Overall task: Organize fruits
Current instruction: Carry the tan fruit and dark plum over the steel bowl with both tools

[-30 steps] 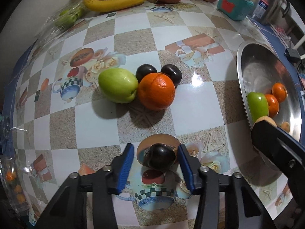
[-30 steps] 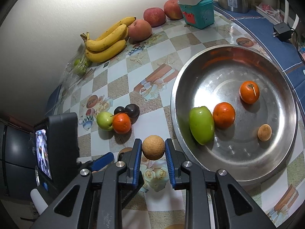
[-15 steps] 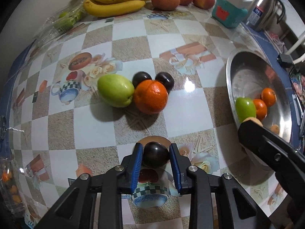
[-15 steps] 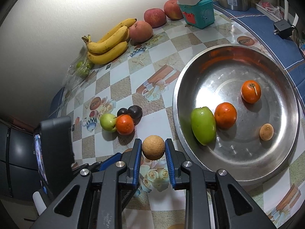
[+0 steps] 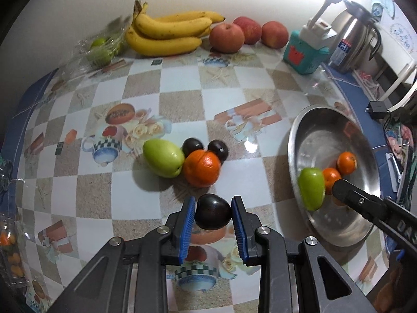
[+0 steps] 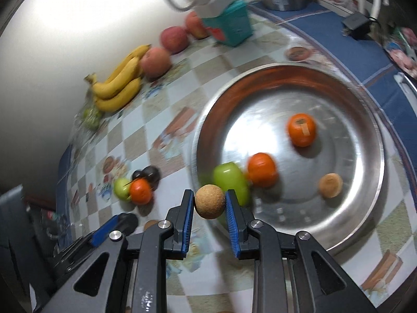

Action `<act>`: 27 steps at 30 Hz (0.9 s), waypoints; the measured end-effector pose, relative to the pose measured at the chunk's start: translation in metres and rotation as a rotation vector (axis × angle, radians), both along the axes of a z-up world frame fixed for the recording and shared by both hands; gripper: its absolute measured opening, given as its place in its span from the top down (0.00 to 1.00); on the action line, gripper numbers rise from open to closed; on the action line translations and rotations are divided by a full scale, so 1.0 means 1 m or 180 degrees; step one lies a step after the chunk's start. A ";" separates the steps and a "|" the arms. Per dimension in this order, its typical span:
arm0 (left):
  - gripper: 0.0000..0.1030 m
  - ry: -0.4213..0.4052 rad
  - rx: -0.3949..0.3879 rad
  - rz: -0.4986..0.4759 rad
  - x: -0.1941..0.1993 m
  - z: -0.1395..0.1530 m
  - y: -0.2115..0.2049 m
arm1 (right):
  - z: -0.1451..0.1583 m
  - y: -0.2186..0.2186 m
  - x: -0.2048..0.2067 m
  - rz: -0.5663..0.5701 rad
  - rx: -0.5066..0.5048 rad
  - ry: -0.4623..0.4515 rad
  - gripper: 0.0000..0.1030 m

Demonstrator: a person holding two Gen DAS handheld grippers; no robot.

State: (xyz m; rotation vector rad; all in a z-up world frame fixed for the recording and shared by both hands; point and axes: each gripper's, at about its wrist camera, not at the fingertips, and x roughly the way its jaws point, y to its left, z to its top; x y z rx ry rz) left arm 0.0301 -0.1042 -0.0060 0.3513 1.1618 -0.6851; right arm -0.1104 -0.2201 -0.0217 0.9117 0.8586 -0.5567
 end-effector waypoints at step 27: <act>0.70 -0.0042 -0.0172 -0.0905 -0.093 -0.020 -0.092 | -0.028 -0.074 -0.083 -0.0981 0.0100 0.0222 0.75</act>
